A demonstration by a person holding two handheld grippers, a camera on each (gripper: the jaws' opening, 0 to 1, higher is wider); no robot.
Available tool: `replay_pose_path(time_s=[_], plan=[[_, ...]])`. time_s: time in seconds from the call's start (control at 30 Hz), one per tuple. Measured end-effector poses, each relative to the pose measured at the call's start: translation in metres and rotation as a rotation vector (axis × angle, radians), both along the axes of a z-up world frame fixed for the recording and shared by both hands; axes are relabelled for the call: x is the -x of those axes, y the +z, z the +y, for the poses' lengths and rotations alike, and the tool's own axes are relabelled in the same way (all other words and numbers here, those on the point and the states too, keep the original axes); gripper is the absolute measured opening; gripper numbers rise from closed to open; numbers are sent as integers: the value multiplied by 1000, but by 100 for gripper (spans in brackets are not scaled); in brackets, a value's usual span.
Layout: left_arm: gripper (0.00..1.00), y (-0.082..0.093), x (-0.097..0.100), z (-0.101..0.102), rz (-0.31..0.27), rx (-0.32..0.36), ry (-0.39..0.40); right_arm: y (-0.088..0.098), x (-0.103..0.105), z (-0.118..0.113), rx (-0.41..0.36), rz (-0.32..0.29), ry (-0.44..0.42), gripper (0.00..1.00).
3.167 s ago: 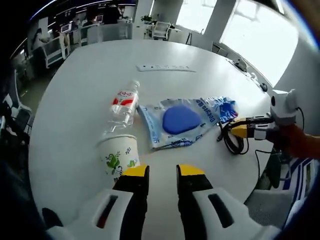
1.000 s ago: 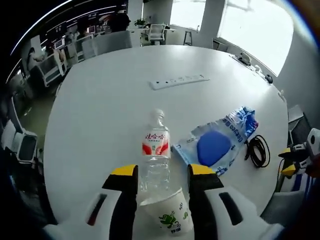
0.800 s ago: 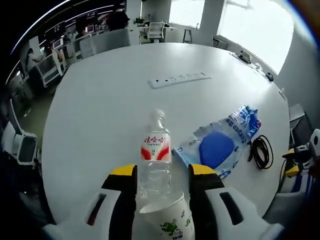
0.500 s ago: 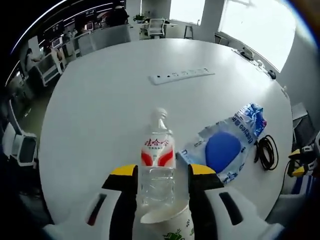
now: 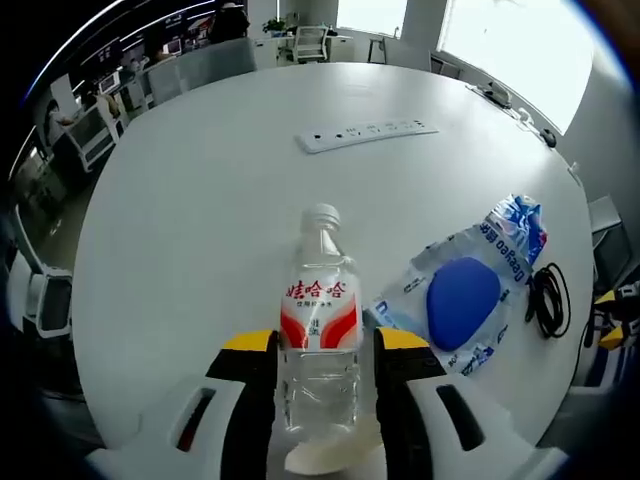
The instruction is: Arrange the tabletop items into an orderly group along one side of the table until the central work area is clear of visible clutter.
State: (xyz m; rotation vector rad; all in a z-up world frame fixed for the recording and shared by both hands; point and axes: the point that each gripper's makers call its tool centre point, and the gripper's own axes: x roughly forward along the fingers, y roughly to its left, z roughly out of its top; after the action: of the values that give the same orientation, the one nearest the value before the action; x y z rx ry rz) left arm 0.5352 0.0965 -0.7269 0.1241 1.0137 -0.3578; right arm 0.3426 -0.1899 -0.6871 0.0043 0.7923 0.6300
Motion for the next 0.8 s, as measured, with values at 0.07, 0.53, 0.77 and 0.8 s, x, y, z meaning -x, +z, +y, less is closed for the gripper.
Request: replay_pose_path(time_s=[0.07, 0.53, 0.77, 0.8], plan=[[35, -4, 0, 2, 8, -11, -3, -1, 1, 0, 2, 3, 2, 34], [35, -7, 4, 9, 3, -3, -2, -7, 2, 6, -1, 13, 17, 34], [34, -8, 13, 23, 10, -30, 2, -10, 4, 12, -5, 19, 28, 34], [35, -8, 15, 25, 10, -31, 5, -10, 5, 12, -6, 21, 31, 34]])
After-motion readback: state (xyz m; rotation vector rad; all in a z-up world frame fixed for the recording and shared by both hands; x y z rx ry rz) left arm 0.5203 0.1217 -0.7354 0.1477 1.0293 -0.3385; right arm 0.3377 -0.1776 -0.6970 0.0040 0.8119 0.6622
